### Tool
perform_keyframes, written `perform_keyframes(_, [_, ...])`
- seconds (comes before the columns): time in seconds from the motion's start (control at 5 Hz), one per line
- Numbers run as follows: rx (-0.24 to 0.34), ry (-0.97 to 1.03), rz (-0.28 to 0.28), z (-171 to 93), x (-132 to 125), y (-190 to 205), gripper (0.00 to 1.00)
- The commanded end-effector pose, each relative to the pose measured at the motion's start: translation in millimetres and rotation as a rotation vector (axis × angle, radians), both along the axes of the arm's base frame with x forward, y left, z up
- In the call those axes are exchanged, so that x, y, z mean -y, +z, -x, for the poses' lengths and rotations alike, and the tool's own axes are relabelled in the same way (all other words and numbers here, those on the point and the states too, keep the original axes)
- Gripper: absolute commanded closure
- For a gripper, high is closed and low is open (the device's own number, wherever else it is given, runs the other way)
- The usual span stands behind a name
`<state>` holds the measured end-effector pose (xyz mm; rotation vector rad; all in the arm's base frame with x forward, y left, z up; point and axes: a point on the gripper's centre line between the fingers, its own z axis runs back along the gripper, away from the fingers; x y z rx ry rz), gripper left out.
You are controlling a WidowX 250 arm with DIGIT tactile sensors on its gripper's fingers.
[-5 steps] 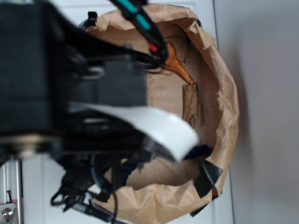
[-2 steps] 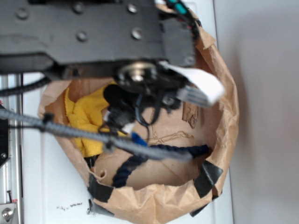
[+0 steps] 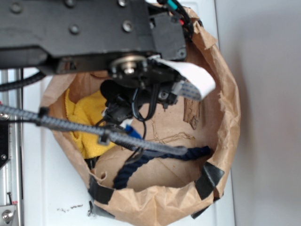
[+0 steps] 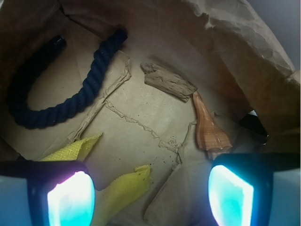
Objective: Grab the shell.
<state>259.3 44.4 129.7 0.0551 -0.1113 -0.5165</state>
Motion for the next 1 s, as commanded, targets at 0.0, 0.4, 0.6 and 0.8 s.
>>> perform_keyframes(0.0, [0.068, 0.009, -0.018, -2.0, -2.7, 18.3, 0.0])
perform_keyframes(0.4, [0.088, 0.011, -0.025, -44.2, -20.5, -24.3, 0.0])
perform_keyframes(0.6, [0.105, 0.005, -0.014, -47.2, -30.2, -26.2, 0.0])
perform_keyframes(0.8, [0.073, -0.018, 0.021, -45.3, -38.6, -28.0, 0.0])
